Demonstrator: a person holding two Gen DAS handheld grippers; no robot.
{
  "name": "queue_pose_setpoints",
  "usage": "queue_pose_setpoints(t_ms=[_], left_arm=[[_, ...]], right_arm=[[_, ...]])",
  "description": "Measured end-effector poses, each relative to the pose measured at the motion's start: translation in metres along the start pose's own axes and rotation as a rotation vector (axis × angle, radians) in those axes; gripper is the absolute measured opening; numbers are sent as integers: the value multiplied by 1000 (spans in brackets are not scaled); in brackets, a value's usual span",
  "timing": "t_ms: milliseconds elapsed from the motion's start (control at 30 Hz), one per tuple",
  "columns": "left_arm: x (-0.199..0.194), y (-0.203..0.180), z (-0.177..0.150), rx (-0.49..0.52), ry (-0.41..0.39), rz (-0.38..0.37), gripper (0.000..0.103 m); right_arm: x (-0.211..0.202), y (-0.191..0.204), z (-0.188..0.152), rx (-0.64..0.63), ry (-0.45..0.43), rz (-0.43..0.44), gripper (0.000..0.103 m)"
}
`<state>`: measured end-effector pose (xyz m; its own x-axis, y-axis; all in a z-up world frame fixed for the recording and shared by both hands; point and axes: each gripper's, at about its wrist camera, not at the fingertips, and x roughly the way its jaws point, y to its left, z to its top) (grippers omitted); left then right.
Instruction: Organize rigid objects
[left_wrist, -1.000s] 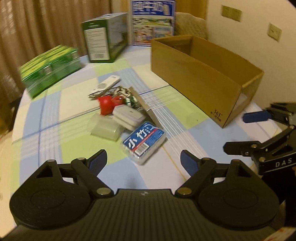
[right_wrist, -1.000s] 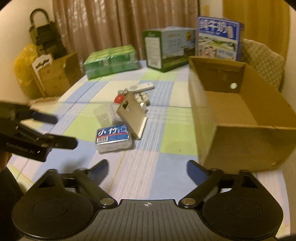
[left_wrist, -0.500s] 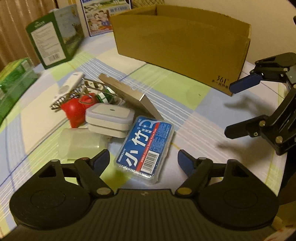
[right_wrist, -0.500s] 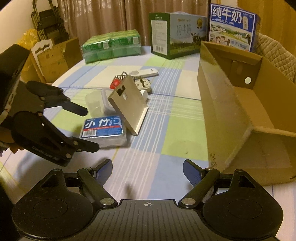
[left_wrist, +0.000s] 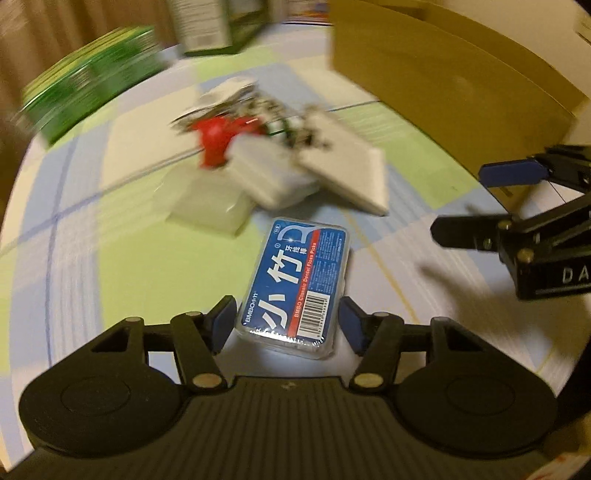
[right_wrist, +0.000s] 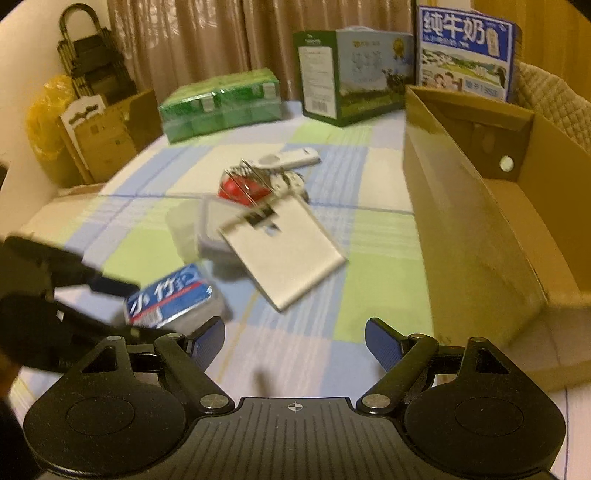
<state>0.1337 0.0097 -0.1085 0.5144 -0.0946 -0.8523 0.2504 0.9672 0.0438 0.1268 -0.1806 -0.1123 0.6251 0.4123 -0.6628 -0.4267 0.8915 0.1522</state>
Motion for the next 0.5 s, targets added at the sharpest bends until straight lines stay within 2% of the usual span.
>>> queue_pose_setpoints(t_ms=[133, 200, 367, 400, 433, 500], left_arm=[[-9, 15, -10, -170, -12, 28, 56], [-11, 21, -11, -222, -20, 37, 56], [-9, 20, -9, -223, -26, 44, 56], [-8, 19, -10, -221, -27, 44, 56], [-6, 19, -10, -219, -30, 45, 56], [-5, 17, -13, -222, -33, 47, 55]], right_arm=[[13, 3, 11, -20, -22, 10, 78], [22, 5, 17, -55, -28, 7, 78], [45, 9, 28, -194, -14, 34, 75], [50, 11, 28, -222, -7, 35, 60], [55, 13, 28, -250, 7, 42, 38], [65, 17, 26, -302, 35, 42, 20]])
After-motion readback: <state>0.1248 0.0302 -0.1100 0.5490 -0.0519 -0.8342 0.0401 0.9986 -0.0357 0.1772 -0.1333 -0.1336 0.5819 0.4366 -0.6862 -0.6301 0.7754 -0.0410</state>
